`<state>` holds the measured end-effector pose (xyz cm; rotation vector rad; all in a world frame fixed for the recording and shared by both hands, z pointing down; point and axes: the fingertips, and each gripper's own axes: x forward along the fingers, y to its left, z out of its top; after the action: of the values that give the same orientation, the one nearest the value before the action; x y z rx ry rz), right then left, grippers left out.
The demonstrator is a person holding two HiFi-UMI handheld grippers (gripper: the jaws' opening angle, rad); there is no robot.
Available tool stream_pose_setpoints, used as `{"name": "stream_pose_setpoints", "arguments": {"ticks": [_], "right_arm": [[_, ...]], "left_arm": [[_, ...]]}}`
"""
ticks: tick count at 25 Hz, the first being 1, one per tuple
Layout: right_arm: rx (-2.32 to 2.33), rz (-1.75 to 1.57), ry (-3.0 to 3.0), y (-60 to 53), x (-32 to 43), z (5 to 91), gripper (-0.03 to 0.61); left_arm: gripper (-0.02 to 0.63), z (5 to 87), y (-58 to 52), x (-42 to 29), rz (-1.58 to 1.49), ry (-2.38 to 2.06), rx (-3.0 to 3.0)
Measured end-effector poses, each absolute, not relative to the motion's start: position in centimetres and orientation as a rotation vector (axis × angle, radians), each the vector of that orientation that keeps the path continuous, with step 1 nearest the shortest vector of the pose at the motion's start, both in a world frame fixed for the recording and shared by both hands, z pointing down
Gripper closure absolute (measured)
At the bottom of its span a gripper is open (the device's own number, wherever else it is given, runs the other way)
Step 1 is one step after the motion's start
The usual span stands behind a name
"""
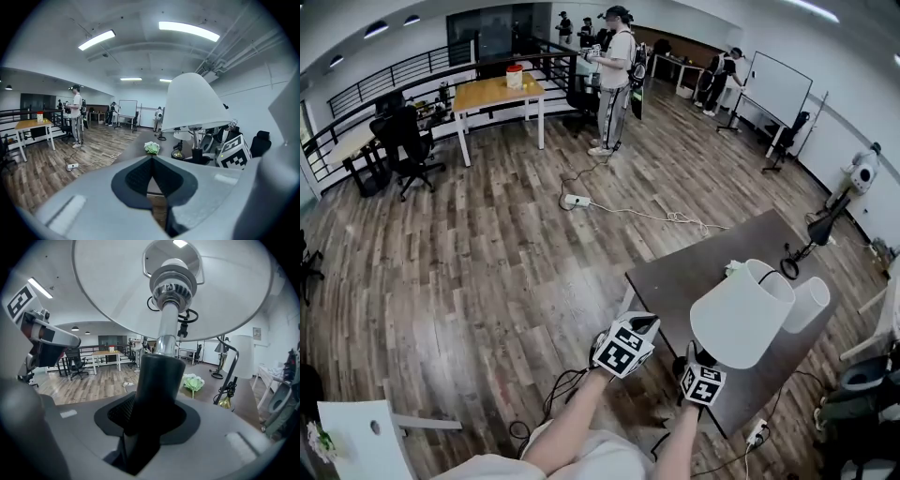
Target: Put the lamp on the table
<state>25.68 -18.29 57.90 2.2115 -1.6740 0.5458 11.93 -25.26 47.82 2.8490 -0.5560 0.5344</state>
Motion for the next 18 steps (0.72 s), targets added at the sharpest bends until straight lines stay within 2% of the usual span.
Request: {"name": "stream_pose_setpoints", "arguments": {"ticks": [18], "right_arm": [[2.401, 0.568, -1.505, -24.0, 27.4, 57.9, 0.403]], "left_arm": [[0.612, 48.9, -30.7, 18.2, 0.594, -0.176, 2.914]]}}
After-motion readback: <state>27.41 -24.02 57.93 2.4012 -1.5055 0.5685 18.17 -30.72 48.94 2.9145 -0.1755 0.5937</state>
